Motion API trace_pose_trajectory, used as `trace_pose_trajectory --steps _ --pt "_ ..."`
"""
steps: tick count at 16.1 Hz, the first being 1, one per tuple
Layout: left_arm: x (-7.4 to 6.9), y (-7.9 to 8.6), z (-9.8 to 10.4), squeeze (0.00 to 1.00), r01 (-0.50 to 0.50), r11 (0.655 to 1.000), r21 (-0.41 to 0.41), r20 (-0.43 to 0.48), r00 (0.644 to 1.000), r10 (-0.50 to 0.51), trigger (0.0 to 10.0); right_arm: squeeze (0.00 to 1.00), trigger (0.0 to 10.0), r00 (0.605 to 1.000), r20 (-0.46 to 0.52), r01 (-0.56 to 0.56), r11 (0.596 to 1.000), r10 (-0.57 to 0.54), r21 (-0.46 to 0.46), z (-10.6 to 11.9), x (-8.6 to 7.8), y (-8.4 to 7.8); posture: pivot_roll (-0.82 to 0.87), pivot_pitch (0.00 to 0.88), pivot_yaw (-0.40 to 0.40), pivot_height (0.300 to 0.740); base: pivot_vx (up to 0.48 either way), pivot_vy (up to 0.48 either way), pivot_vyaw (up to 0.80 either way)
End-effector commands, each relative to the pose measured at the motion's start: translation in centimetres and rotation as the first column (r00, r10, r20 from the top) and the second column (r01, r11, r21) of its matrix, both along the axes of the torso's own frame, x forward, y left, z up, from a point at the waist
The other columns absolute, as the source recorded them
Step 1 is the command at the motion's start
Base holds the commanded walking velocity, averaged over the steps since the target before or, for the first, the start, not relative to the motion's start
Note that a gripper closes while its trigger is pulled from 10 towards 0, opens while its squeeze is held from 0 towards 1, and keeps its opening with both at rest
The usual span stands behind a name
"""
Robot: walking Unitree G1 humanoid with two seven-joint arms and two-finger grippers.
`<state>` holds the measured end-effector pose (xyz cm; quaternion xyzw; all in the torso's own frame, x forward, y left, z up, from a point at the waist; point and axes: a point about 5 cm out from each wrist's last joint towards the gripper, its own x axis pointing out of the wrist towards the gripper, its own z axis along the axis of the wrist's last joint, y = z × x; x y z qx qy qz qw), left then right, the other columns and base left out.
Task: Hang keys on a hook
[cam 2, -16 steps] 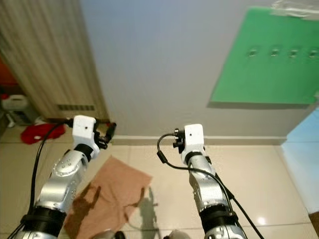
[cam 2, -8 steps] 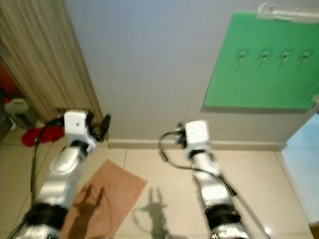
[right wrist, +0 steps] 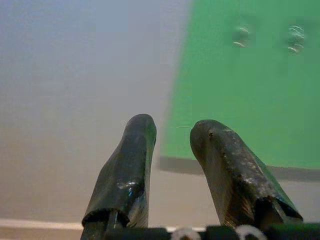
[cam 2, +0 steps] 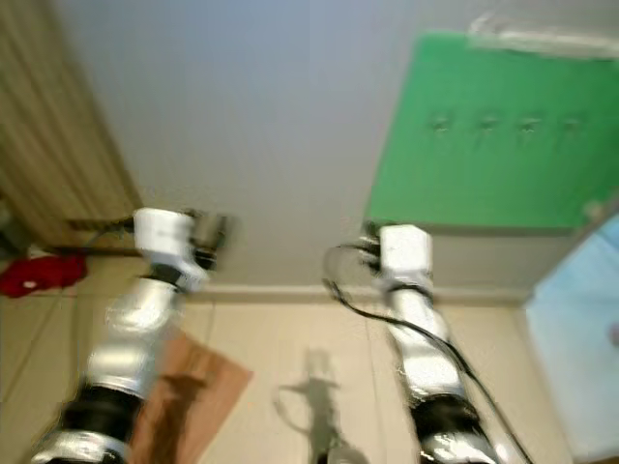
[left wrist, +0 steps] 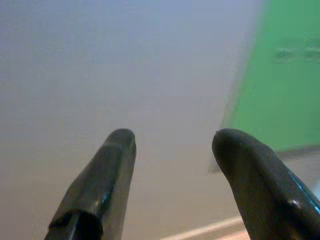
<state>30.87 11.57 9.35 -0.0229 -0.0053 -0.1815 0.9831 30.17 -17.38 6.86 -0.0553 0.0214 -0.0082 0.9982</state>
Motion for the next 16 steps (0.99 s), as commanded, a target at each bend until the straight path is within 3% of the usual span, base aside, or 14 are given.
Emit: trace_pose_trajectory --steps 1,6,16 --pt "-0.2 0.5 0.1 0.00 0.023 0.999 0.036 0.005 1.000 -0.023 10.0 0.00 10.0 0.999 0.010 -0.038 0.999 0.037 0.016 0.2 0.2 1.3 -0.07 0.013 0.001 0.740 0.382 -0.285 0.00" --pt "-0.7 -0.2 -0.2 0.00 0.107 0.992 0.072 0.002 0.994 -0.107 10.0 0.00 10.0 0.998 0.003 -0.056 0.998 0.056 0.017 -0.1 0.0 1.9 -0.07 0.006 0.009 0.740 0.344 -0.330 0.00" --pt "-0.4 -0.7 0.1 0.00 0.151 0.984 0.093 0.019 0.988 -0.153 10.0 0.00 10.0 0.998 0.005 -0.065 0.998 0.065 0.006 -0.2 0.2 2.3 -0.09 0.000 0.020 0.740 0.287 -0.361 0.00"
